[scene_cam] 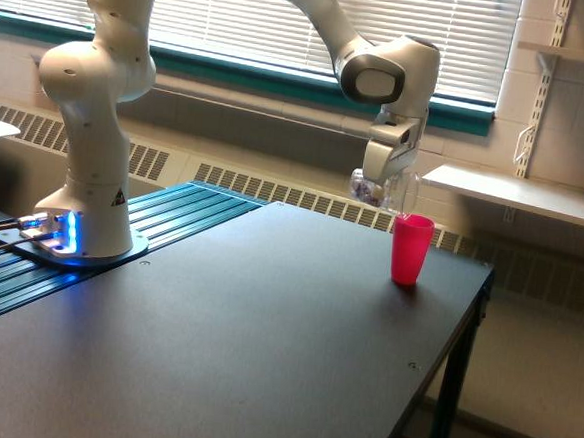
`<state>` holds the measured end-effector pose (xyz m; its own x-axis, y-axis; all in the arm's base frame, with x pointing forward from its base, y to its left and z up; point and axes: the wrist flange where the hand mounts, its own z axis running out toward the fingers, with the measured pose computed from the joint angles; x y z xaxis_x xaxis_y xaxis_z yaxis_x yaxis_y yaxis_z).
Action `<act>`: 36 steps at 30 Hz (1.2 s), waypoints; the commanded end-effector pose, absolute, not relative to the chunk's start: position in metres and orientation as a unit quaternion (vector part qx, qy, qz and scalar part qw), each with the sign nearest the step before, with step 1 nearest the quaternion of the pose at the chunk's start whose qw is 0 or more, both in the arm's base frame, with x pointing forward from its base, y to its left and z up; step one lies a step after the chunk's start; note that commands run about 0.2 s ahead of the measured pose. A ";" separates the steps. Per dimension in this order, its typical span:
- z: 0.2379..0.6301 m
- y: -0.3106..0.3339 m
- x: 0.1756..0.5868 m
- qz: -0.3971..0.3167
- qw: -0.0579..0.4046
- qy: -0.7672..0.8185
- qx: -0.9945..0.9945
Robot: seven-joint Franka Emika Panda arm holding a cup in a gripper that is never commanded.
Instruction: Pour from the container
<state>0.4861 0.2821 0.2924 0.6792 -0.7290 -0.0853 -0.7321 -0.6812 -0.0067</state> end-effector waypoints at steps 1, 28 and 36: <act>0.298 0.285 0.488 0.052 0.009 0.415 -0.908; 0.311 0.309 0.492 0.089 0.009 0.429 -0.899; 0.316 0.311 0.497 0.101 0.010 0.439 -0.892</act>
